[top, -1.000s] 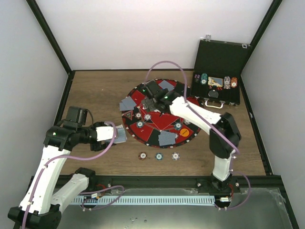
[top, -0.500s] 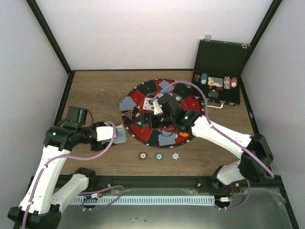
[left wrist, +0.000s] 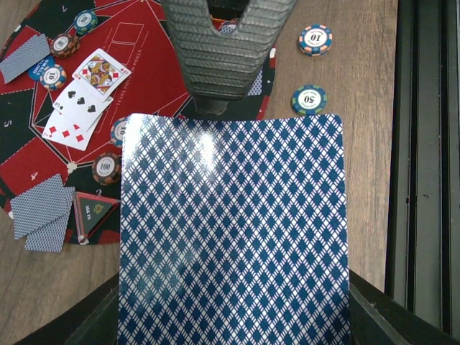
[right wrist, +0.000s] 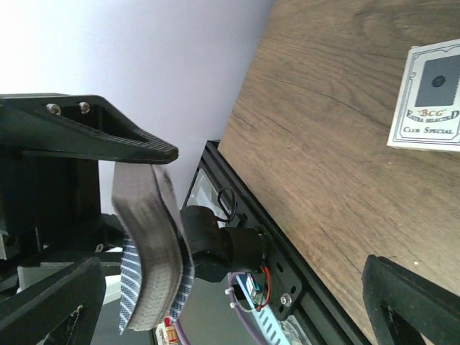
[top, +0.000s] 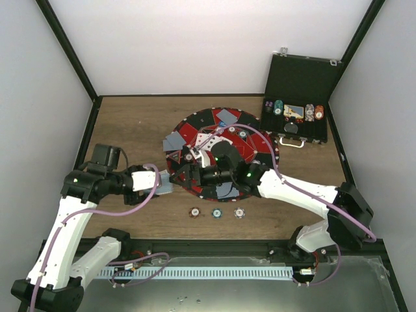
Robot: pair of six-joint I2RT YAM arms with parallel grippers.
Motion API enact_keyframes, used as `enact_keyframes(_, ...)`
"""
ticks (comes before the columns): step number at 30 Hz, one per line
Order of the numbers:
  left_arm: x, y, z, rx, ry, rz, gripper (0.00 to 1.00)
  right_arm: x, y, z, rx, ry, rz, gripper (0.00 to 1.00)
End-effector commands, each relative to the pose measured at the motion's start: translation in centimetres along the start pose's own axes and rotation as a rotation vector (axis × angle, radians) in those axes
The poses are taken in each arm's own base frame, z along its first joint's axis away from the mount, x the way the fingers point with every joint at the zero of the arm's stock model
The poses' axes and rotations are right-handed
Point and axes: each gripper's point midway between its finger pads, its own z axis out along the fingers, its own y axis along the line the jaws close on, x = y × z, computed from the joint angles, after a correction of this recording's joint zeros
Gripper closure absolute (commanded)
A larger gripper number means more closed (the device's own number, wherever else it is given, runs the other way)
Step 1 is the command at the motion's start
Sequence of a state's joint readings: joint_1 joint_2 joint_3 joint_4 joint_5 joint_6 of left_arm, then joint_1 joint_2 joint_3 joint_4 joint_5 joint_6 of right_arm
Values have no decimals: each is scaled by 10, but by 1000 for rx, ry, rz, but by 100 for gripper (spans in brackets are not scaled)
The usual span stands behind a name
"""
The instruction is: Distribute texas hold em gaming equipment
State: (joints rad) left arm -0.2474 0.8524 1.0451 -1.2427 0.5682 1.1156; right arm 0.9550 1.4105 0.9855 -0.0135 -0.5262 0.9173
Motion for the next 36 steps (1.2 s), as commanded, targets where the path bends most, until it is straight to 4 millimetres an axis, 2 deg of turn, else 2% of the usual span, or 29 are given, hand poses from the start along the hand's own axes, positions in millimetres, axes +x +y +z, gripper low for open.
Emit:
enact_keyframes(1,-5,2,1,1,-28,21,96,-2,33,-5,-112,-21,-23,0)
enact_keyframes(6,-6,1,0,4,-32,18,96,-2,43,8,-145,0,-28,1)
enact_keyframes(15,-8,1,-2,3,-32,23,96,-3,48,41,-191,59,-14,7)
enact_keyframes(21,-7,1,-2,4,-27,23,96,-4,43,56,-210,73,6,9)
enact_keyframes(25,-7,0,-3,2,-27,26,96,-5,29,57,-181,67,23,13)
enact_keyframes(33,-11,1,-6,-1,-33,34,96,1,-27,46,-87,78,112,24)
enact_keyframes(36,-13,2,-7,-3,-39,35,96,3,-40,39,-63,75,126,28)
